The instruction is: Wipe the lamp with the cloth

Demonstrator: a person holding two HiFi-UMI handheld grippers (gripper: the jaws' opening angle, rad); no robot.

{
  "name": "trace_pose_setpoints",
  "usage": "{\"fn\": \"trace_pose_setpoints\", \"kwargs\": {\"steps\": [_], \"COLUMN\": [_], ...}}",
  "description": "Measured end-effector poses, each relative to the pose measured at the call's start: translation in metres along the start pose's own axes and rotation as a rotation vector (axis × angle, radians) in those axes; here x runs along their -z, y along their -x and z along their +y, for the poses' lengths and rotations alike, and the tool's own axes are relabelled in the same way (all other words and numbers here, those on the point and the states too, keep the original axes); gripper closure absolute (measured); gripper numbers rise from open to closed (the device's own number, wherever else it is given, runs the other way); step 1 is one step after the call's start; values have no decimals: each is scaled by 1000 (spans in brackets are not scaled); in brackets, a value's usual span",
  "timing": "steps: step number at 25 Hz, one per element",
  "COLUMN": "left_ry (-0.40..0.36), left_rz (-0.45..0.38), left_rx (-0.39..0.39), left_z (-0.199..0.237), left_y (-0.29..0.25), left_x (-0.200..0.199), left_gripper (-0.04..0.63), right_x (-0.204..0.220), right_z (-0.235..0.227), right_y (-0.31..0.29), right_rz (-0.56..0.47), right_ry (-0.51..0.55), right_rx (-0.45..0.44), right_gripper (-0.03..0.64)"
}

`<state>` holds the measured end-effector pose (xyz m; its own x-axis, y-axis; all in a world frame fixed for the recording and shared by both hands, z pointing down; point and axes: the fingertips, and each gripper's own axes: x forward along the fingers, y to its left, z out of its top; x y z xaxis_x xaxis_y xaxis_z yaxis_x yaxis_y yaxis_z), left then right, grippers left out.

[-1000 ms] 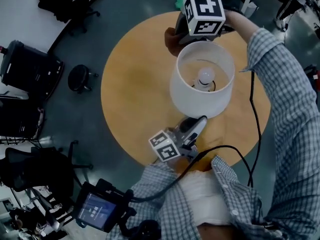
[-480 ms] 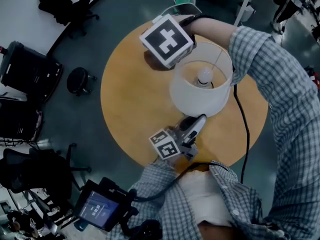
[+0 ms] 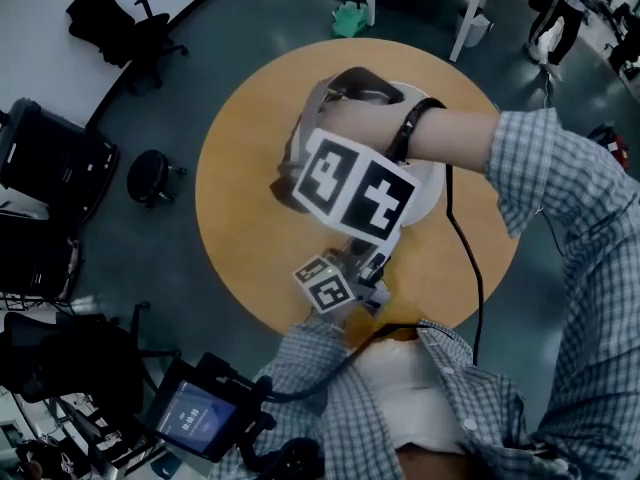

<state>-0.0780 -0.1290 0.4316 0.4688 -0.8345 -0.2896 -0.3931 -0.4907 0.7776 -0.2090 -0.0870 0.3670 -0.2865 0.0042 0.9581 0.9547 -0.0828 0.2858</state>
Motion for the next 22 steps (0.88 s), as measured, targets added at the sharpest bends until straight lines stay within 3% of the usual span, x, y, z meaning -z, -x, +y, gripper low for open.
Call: {"fn": "trace_pose_setpoints", "kwargs": {"steps": [3, 10, 16, 22], "left_ry": [4, 15, 12, 34], "left_rz": [3, 11, 30, 48], "left_rx": [3, 3, 4, -3], "left_z": [0, -2, 0, -1], "left_y": [2, 6, 1, 5], "left_x": [2, 2, 0, 3], "left_gripper": [500, 500, 502, 500], "right_x": [-28, -46, -27, -9], "right_z": [22, 63, 103, 140], "right_y": [10, 31, 53, 61], "right_rz": [-27, -52, -95, -123], "right_ry": [18, -110, -330, -636], "right_rx": [81, 203, 297, 415], "right_gripper": [531, 531, 533, 534]}}
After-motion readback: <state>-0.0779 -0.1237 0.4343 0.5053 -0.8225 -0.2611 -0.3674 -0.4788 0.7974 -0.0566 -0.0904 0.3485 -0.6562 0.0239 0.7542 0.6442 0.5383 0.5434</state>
